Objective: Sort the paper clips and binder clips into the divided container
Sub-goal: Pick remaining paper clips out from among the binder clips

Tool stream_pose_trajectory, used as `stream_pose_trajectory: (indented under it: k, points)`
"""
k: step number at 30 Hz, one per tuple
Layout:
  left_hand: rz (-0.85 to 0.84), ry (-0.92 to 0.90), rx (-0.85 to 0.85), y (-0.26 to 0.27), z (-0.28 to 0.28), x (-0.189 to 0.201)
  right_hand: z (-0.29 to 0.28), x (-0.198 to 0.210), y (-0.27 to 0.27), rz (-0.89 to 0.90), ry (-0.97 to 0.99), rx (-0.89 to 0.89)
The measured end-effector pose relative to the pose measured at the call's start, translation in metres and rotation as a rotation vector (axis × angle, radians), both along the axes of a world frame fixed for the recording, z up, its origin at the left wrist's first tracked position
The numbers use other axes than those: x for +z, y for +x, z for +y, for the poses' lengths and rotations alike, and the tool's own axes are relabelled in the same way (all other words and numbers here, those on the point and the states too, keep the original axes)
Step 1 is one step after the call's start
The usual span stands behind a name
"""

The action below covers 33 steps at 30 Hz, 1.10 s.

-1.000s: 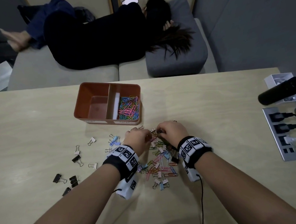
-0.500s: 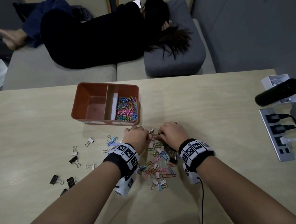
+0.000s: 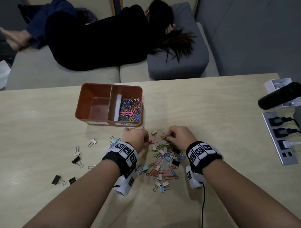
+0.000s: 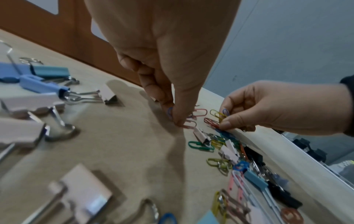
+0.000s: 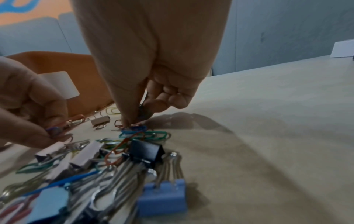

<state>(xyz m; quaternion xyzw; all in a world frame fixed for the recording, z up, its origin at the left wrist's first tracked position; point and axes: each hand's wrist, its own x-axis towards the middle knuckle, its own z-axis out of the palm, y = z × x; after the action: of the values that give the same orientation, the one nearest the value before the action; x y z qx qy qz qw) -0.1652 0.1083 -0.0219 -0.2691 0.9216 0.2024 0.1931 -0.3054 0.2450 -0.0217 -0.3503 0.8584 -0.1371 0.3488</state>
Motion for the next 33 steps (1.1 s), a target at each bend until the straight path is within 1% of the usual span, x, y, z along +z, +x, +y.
stream_pose_trajectory:
  k: [7,12,17,20,24,27,29,33]
  points:
    - [0.007,0.059,0.085,0.009,-0.006,0.0,-0.006,0.001,0.004,0.019,-0.01,-0.06]
    - [0.006,0.04,0.094,0.013,-0.004,0.001,-0.02,0.009,0.008,0.052,0.152,-0.007]
    - [0.033,0.034,0.102,0.018,-0.003,0.006,-0.035,0.011,0.009,0.018,0.321,0.053]
    - [0.055,0.03,0.118,0.024,-0.003,0.009,-0.034,0.007,0.012,0.033,0.295,0.079]
    - [0.107,0.042,0.162,0.033,-0.003,0.014,-0.028,0.007,0.019,0.088,0.215,0.082]
    - [0.161,0.035,0.184,0.04,-0.005,0.021,-0.026,0.012,0.02,0.07,0.207,0.105]
    - [0.215,0.043,0.191,0.044,-0.008,0.028,-0.026,0.016,0.021,0.068,0.184,0.113]
    - [0.365,0.08,0.205,0.045,-0.022,0.05,-0.034,0.032,0.021,0.109,0.043,0.11]
